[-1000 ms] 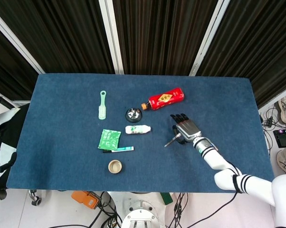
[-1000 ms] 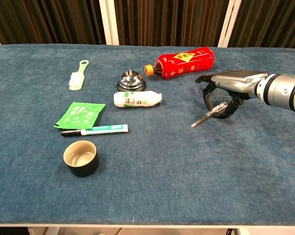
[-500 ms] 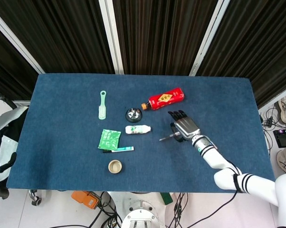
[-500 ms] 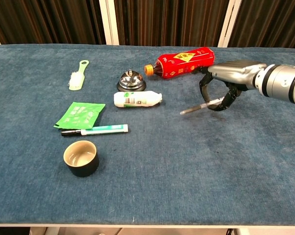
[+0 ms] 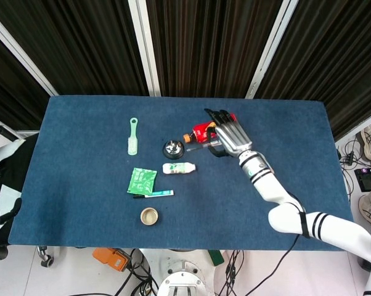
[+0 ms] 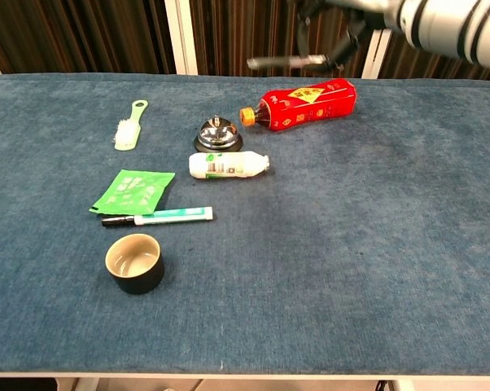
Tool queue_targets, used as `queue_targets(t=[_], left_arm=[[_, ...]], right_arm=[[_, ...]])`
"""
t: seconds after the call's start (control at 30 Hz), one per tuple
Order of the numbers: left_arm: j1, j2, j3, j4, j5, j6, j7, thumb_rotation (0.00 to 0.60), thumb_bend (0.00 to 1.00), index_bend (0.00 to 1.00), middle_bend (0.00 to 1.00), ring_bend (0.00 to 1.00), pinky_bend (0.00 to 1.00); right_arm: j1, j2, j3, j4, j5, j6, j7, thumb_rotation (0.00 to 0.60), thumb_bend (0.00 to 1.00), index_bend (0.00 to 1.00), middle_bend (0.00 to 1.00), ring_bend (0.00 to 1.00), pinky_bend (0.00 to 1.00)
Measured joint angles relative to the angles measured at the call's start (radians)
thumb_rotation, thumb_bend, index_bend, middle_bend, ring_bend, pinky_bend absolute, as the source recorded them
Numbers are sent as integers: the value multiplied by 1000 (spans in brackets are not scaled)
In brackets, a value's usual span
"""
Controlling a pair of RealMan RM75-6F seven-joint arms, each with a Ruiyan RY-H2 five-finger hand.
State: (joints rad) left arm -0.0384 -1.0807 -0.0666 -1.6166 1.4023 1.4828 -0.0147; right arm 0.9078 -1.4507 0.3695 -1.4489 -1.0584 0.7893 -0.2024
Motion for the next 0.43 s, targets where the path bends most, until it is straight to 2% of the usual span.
queue_targets(t=[0.2, 0.43], left_arm=[[1, 1, -1, 5, -6, -3, -13, 600, 313, 138, 0, 41, 141], [5, 6, 1, 4, -2, 2, -18, 600, 313, 138, 0, 41, 141]], right_arm=[[101, 3, 104, -37, 97, 9, -7, 600, 688, 748, 29, 128, 102], [159, 37, 145, -94, 176, 50, -73, 600, 688, 745, 28, 128, 100]])
